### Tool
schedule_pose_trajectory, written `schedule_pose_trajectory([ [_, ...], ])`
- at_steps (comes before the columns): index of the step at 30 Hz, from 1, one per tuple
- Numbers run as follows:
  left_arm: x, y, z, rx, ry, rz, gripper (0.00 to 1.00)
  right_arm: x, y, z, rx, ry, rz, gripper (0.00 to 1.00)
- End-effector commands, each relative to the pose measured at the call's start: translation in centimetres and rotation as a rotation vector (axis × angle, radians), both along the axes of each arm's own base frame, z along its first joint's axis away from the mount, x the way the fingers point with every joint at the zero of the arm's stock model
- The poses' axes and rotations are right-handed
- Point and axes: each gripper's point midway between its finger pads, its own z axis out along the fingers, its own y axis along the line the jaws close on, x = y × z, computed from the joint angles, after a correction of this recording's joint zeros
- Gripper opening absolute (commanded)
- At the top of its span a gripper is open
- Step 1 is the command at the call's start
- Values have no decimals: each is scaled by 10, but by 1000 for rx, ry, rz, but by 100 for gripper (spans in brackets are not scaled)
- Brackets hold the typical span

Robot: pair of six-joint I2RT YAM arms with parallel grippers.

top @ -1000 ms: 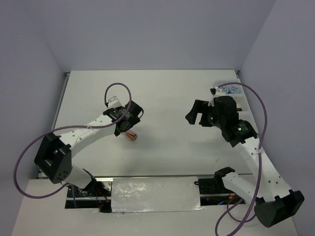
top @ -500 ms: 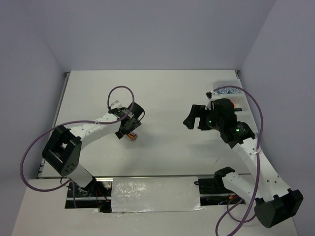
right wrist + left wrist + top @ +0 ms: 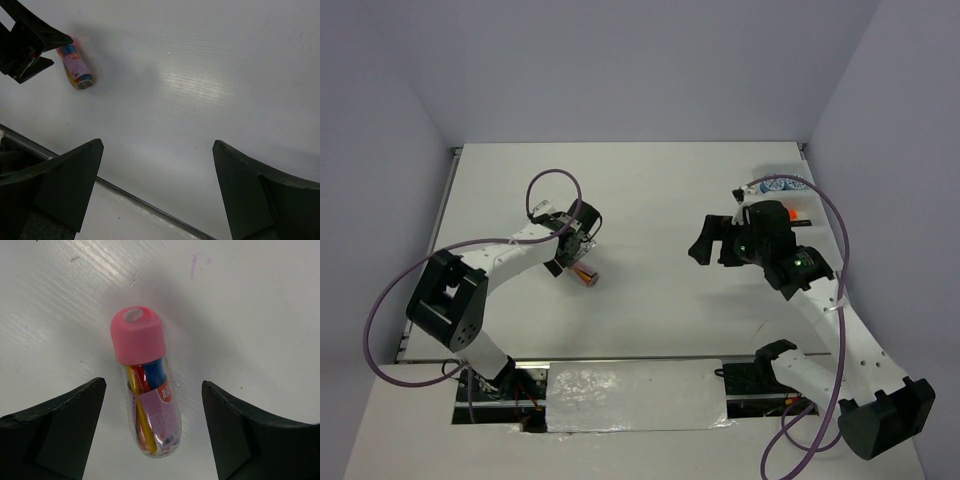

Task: Sort the stationery into containers
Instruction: Pick up the stationery from the center of the board.

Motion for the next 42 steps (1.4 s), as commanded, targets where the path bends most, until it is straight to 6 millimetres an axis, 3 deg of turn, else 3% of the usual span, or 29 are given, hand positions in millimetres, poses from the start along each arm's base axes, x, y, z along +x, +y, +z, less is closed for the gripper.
schedule_pose_trajectory([
  [1,4,4,-9,14,13,-10,89,6,8,11,18,-44,21,98],
  [7,8,7,-19,31,30,-3,84,1,23,8,32,-31,92,98],
  [11,10,8,-25,35,34,-5,73,-5,39,9,34,-29,156,98],
  [24,5,6,-50,13,86,-44,72,-14,62,6,16,-11,241,98],
  [25,6,5,-50,7,79,-49,52,-14,62,7,16,-13,242,98],
  [27,6,4,-47,-4,70,-58,31,-15,63,9,22,-16,244,98],
  [28,7,1,-41,-20,51,-63,17,-15,63,9,26,-16,247,98],
  [30,11,-8,-32,-69,8,-94,1,-18,70,13,62,-21,279,97],
  [33,15,-26,-6,-163,-94,-193,0,-20,79,14,130,-25,291,99],
  [34,25,-47,22,-257,-206,-268,0,-19,82,11,162,-15,275,100],
  [36,21,-67,42,-349,-297,-361,0,-20,87,12,208,-15,271,100],
  [37,26,-86,84,-443,-446,-439,0,-20,93,15,258,-24,275,100],
  [39,15,-103,109,-509,-552,-524,0,-25,97,29,334,-78,290,100],
  [40,10,-107,133,-544,-627,-554,0,-30,99,25,372,-70,296,100],
  [42,-1,-123,167,-609,-734,-638,0,-35,106,46,434,-139,345,100],
])
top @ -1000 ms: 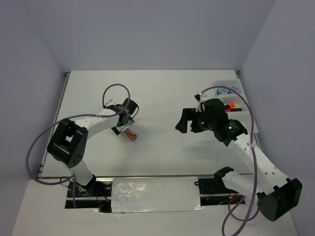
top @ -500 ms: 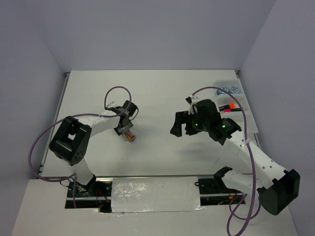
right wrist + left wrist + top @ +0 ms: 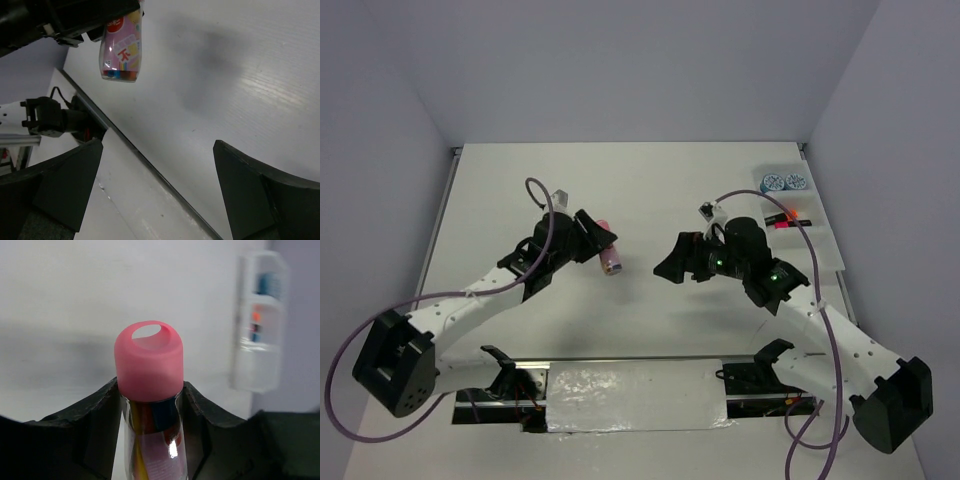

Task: Sort the stationery into containers
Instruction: Pick up the stationery from the center of the board.

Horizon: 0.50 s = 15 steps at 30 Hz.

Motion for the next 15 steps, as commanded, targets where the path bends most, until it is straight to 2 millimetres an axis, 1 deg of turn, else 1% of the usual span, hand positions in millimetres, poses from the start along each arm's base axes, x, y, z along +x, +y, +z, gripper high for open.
schedule_pose_trajectory([
  [1,-6,-47,97,-218,-323,-200,0,-3,19,58,193,-150,53,100],
  [2,-12,-55,110,-259,-372,-246,0,-3,19,61,188,-156,44,100],
  [3,-20,-62,118,-284,-402,-281,0,-3,19,63,186,-162,39,100],
  [4,-27,-66,129,-317,-437,-306,0,-3,21,67,202,-173,43,100],
  [5,-35,-70,130,-340,-455,-338,0,-7,23,70,222,-173,64,100],
  [6,-44,-78,149,-387,-524,-373,0,-10,26,73,242,-173,83,100],
  [8,-55,-85,160,-414,-574,-414,0,-18,34,78,282,-164,121,99],
  [9,-64,-91,165,-431,-592,-450,0,-21,37,80,298,-164,144,99],
  [10,-69,-93,175,-449,-638,-468,0,-23,39,82,307,-153,151,99],
  [12,-81,-99,183,-477,-677,-507,0,-24,43,80,307,-137,158,99],
  [13,-85,-99,190,-498,-708,-520,0,-25,45,81,323,-133,164,98],
  [15,-91,-101,197,-514,-736,-547,0,-26,47,81,332,-125,173,98],
])
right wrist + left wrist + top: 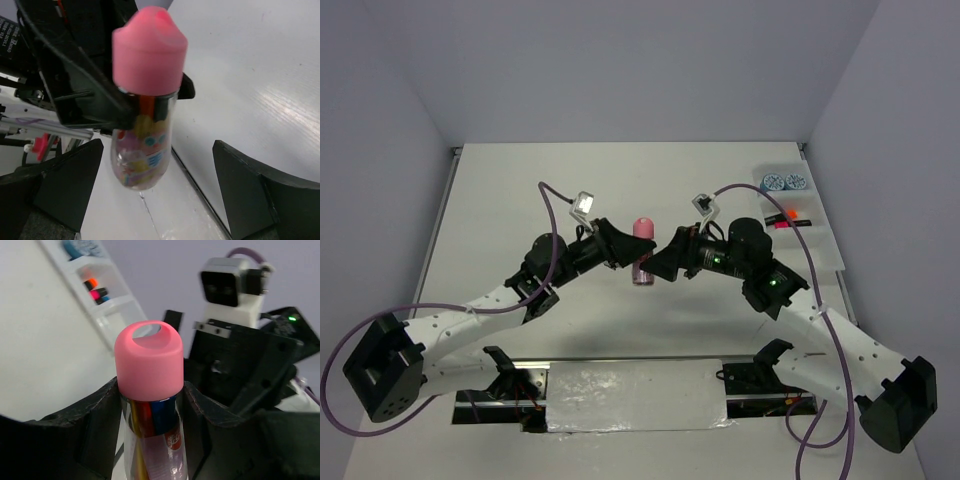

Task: Sort the stationery into containers
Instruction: Pick up the stationery from the center of the board, then place the stationery in the storage box.

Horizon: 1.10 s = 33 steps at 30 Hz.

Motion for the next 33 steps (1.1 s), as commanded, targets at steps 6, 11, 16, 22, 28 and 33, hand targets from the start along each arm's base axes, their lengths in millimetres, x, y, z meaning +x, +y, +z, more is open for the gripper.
schedule_pose_trajectory([
  [6,-26,-1,75,-184,-256,-100,0,-13,15,18,107,-19,95,97],
  [11,-30,-1,75,-203,-267,-112,0,-29,26,34,176,-61,197,88],
  [16,-33,1,77,-217,-279,-119,0,-31,30,39,209,-58,218,76],
  [22,-38,2,74,-222,-290,-127,0,-24,29,48,235,-76,169,73],
  [28,-37,4,74,-210,-293,-109,0,-20,30,42,217,-70,156,40],
  [33,-34,8,78,-200,-297,-82,12,-19,27,32,185,-55,132,0],
])
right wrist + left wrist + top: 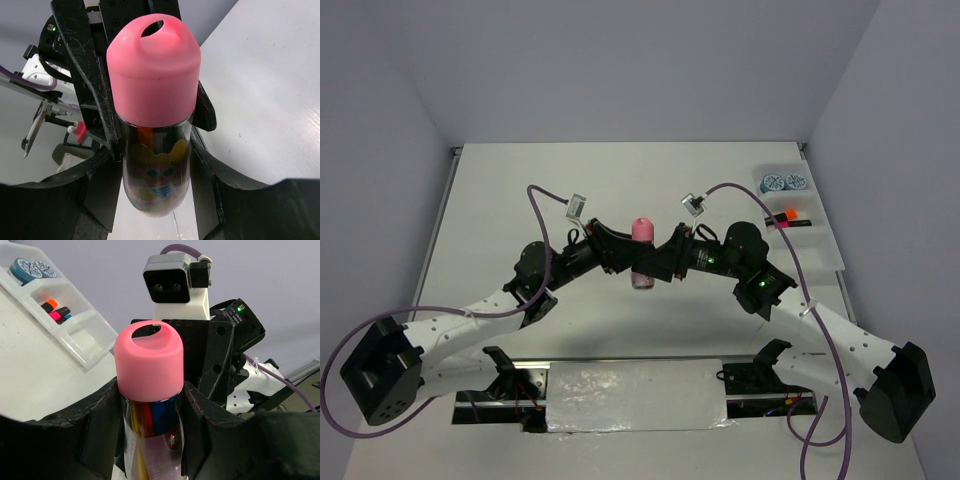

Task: Sort the stationery into containers
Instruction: Place the stationery in the storage box.

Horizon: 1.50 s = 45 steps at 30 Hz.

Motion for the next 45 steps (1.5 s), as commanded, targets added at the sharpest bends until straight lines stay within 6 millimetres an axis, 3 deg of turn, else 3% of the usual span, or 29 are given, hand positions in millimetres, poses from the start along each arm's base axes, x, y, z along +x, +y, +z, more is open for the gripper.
schedule_pose_trajectory([
  [1,-5,10,41,-75,-120,34,19,0,-2,2,2,-33,-19,0],
  [2,-2,9,37,-55,-107,44,46,0,-3,-1,-3,-27,-21,0],
  [5,8,10,40,-21,-82,90,99,0,-3,-2,-16,-28,-26,0],
  [6,13,9,28,36,-48,108,99,1,-4,-5,-26,-27,-29,0],
  [8,28,13,34,76,-28,187,99,4,-5,-12,-50,-26,-44,0],
  [9,34,16,17,152,29,219,99,5,-5,-16,-64,-14,-48,0],
  [10,40,19,30,159,30,257,99,6,-4,-22,-77,-5,-50,0],
  [14,73,49,21,303,127,493,99,17,-11,-39,-136,35,-120,0],
  [15,78,56,15,343,157,537,99,25,-17,-50,-176,67,-178,0],
  [17,86,78,-8,478,260,627,99,39,-33,-53,-197,101,-273,0],
  [18,89,89,-7,506,281,672,100,47,-46,-64,-238,141,-345,0],
  [19,88,105,-25,582,333,697,99,53,-58,-65,-246,153,-398,0],
  [22,76,129,-34,682,363,706,99,85,-123,-86,-327,239,-682,0],
  [23,68,139,-28,709,329,708,99,103,-163,-93,-343,270,-823,0],
  [25,50,163,-22,782,302,729,100,111,-214,-110,-429,328,-992,0],
  [26,43,173,-20,808,296,742,99,111,-251,-121,-471,394,-1118,0],
  [29,18,209,-13,893,278,793,99,110,-324,-135,-554,504,-1377,0],
  [32,3,229,-14,926,220,811,99,114,-352,-135,-522,531,-1475,0],
  [33,2,231,-27,957,215,805,99,115,-367,-136,-512,549,-1523,0],
  [34,-2,238,-27,945,197,823,99,118,-376,-127,-489,547,-1563,0],
  [36,-2,243,-49,962,212,847,99,118,-396,-132,-517,613,-1635,0],
  [37,-4,247,-52,939,209,865,99,123,-404,-120,-508,611,-1665,0],
  [38,-5,247,-65,949,220,860,99,124,-410,-127,-530,651,-1672,0],
  [42,-8,245,-53,902,177,848,99,131,-437,-114,-520,669,-1750,1],
  [45,-9,241,-54,905,167,820,99,137,-444,-115,-518,690,-1740,6],
])
